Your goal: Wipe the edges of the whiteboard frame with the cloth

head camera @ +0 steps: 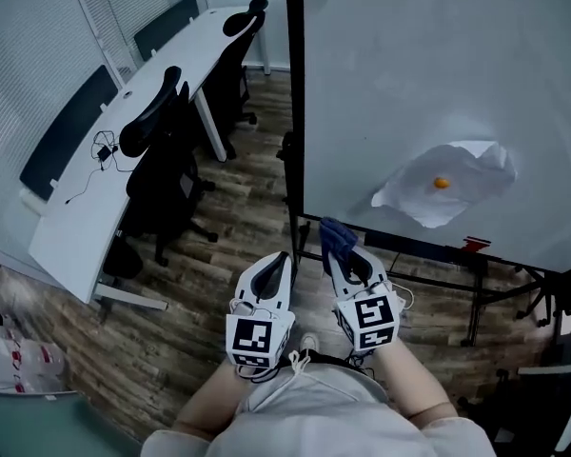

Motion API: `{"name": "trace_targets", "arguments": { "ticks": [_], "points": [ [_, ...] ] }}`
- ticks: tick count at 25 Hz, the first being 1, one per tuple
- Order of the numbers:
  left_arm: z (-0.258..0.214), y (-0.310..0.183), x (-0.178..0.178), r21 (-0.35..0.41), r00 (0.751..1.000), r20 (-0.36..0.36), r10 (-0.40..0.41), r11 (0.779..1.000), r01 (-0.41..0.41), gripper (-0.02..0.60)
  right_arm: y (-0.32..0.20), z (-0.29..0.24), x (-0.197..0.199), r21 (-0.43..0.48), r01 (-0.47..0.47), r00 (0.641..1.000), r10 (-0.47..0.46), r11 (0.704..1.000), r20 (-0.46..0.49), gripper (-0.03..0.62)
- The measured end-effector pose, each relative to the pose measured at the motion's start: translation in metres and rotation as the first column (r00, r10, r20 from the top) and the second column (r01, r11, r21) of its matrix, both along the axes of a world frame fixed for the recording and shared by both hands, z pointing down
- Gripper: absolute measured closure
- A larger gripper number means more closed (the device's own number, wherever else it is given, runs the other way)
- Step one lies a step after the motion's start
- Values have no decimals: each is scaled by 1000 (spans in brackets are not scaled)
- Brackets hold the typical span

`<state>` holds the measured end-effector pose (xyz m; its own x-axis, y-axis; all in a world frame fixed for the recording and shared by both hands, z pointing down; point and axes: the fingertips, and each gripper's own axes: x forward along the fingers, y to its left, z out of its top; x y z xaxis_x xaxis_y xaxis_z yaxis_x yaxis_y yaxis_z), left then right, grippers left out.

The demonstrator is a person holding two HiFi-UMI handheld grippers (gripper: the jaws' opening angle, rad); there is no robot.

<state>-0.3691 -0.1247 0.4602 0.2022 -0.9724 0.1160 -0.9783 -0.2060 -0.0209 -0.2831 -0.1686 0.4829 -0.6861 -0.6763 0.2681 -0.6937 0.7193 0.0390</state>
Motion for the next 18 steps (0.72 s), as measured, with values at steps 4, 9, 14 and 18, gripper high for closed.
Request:
{"name": "trace_targets", "arguments": {
  "ticks": [4, 9, 14, 18],
  "points": [
    [-3, -31, -17, 1, 1000, 12, 13, 1000, -13, 563, -32, 17, -30, -15, 26, 998, -27, 1000, -63, 520],
    [-2, -57, -35, -6, 998, 11, 59, 998, -59, 563, -60, 40, -58, -41, 80, 987, -85, 996, -138, 520],
    [4, -79, -55, -24, 995, 6, 104, 994, -104, 563, -80, 72, -86, -113, 108, 967, -130, 988, -219, 520],
    [15, -89, -66, -45, 992, -10, 123, 991, -124, 563, -87, 100, -101, -141, 127, 934, -166, 982, -315, 520]
  ]
}}
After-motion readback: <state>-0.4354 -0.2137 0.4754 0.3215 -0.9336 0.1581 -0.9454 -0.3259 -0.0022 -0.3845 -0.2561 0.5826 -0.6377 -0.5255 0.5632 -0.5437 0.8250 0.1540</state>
